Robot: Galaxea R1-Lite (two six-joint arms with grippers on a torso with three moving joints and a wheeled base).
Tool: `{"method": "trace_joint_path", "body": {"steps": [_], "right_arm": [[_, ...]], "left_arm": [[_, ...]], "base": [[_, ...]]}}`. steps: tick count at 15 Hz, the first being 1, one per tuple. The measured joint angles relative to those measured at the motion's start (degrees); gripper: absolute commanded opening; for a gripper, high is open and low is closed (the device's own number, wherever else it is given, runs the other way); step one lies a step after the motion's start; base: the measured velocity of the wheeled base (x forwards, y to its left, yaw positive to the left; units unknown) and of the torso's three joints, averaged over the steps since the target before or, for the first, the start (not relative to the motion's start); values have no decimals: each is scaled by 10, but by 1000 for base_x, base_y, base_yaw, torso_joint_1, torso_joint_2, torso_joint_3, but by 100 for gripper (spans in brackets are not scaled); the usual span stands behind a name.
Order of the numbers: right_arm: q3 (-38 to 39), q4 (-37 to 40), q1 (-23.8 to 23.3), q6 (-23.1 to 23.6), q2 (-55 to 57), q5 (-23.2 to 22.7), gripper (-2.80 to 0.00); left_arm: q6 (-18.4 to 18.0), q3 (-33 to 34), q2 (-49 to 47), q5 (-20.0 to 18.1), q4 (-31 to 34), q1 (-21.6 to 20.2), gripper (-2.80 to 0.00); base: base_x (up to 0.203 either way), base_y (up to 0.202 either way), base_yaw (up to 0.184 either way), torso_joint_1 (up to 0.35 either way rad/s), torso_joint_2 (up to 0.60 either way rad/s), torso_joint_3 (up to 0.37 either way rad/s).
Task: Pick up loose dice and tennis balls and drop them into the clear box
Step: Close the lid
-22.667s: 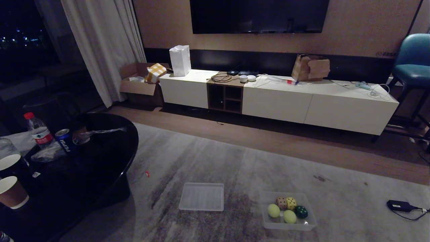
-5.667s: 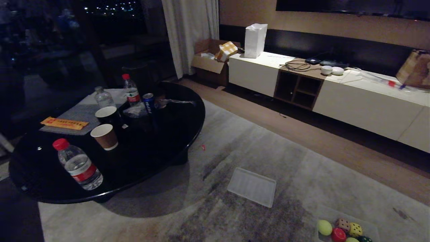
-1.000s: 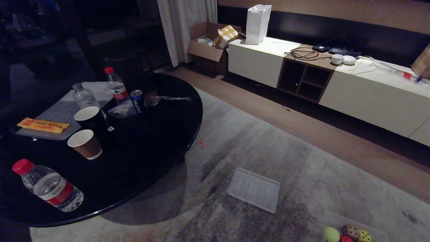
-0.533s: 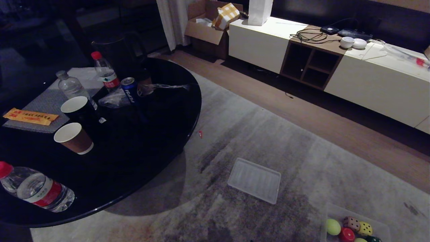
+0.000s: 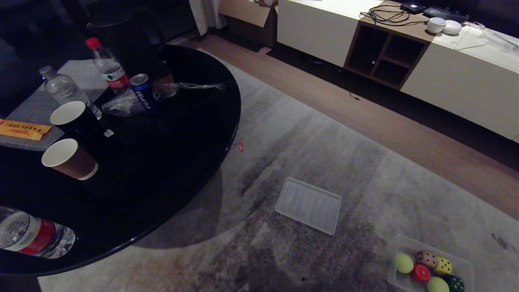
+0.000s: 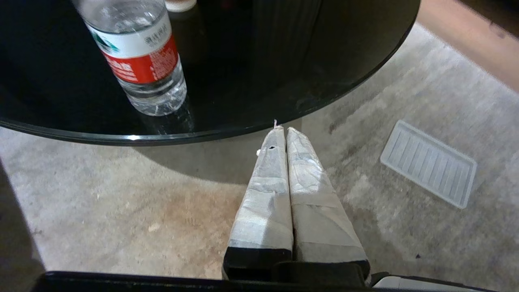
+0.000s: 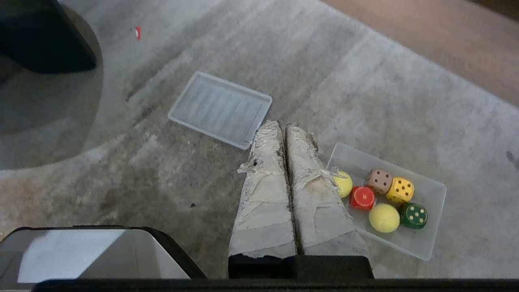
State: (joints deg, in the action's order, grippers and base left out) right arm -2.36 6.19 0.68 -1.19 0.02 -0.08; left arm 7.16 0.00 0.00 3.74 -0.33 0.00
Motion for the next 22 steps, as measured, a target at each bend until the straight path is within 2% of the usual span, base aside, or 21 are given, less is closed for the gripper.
{"method": "trace_joint_path", "body": {"steps": [22], "right_arm": [[0,0,0,0,1,0,-280]], "left_arm": [[0,0,0,0,0,0,-280]], "base": [[0,0,0,3,4,-197]]}}
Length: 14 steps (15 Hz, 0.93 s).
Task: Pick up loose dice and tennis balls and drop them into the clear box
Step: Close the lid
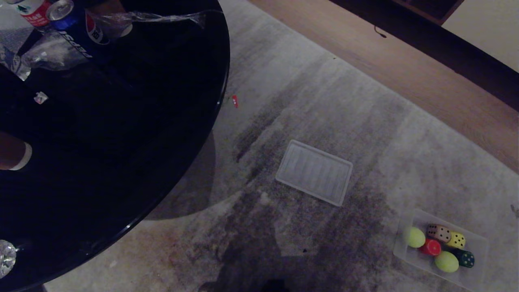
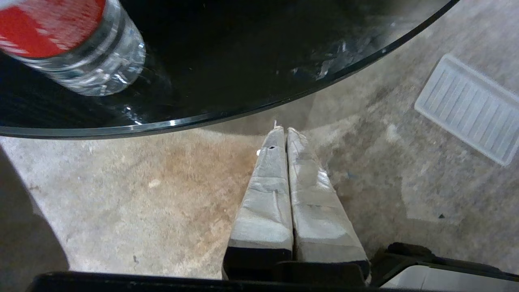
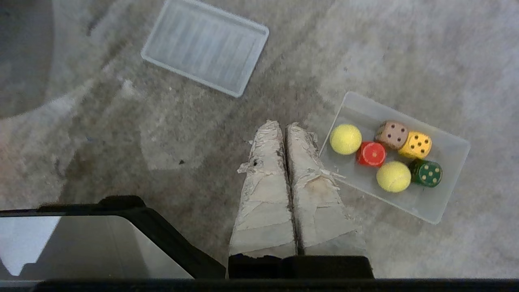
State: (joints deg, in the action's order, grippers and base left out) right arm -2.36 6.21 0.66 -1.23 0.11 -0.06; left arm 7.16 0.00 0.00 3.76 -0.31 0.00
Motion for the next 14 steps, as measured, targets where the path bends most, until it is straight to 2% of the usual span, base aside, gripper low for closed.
{"method": "trace_joint_path", "body": {"steps": [14], "right_arm": [[0,0,0,0,0,0,-280]], "left_arm": [[0,0,0,0,0,0,-280]], "base": [[0,0,0,1,4,-198]]}}
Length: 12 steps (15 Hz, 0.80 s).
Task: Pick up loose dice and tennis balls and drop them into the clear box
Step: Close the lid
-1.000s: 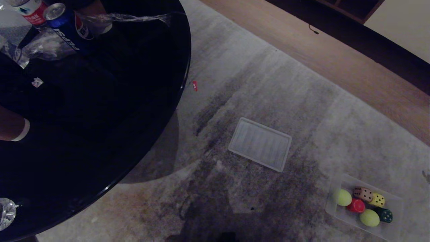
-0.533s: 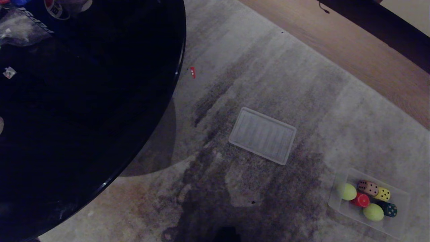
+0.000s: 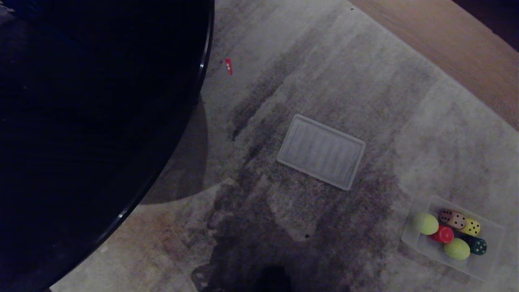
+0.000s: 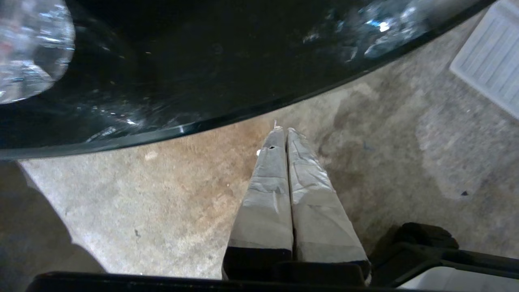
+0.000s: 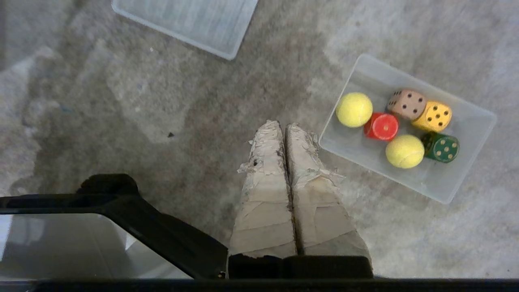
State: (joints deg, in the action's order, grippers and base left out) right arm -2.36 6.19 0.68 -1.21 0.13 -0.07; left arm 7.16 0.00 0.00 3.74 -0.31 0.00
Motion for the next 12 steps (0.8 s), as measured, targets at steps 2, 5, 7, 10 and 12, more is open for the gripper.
{"method": "trace_joint_path", "body": {"steps": [2,5,7,10,12], "right_arm": [[0,0,0,0,0,0,-280],[0,0,0,0,0,0,-280],[0,0,0,0,0,0,-280],[0,0,0,0,0,0,-280],[0,0,0,0,0,0,-280]], "left_arm": [[0,0,0,0,0,0,-280],[0,0,0,0,0,0,-280],[0,0,0,0,0,0,-280],[-1,0,0,0,0,0,-280],[0,0,0,0,0,0,-280]], "base": [[0,0,0,2,4,-201],[0,0,0,3,3,-198],[0,0,0,2,2,-200],[0,0,0,3,4,-198],[0,0,0,-2,3,-145]]}}
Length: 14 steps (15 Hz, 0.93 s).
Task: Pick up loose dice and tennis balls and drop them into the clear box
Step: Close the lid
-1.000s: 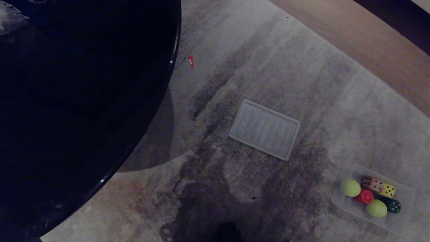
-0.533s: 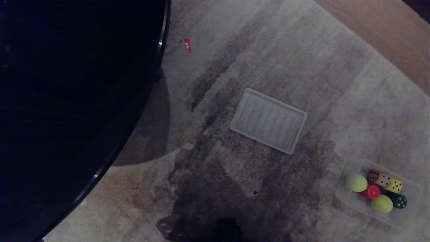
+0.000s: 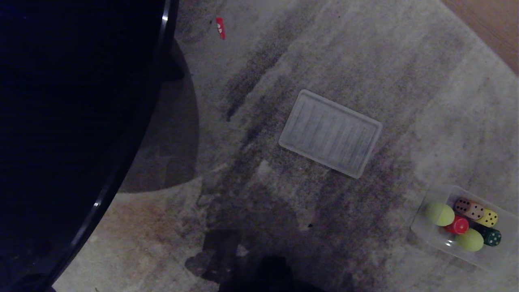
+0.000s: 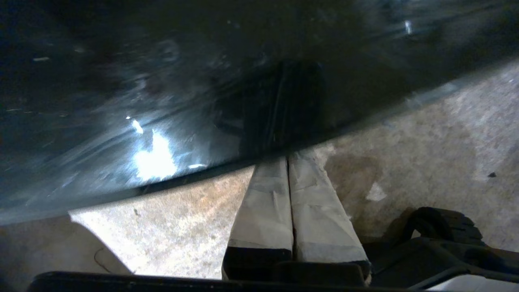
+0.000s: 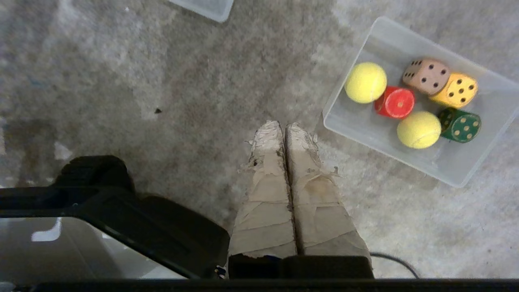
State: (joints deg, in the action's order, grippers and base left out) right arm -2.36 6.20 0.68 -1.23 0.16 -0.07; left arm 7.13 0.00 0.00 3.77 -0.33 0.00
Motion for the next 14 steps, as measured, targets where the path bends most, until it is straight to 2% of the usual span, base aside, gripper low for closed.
{"method": "trace_joint_path", "body": {"steps": [9,11,14], "right_arm": [[-14,14,0,0,12,6,-280],[-46,15,-1,-12,63,7,-280],[-111,-10,-2,-68,202,7,-280]], "left_arm": [[-1,0,0,0,0,0,-280],[-1,0,0,0,0,0,-280],[-1,0,0,0,0,0,-280]], "base": [[0,0,0,1,0,-11],[0,0,0,0,0,0],[0,0,0,0,0,0]]}}
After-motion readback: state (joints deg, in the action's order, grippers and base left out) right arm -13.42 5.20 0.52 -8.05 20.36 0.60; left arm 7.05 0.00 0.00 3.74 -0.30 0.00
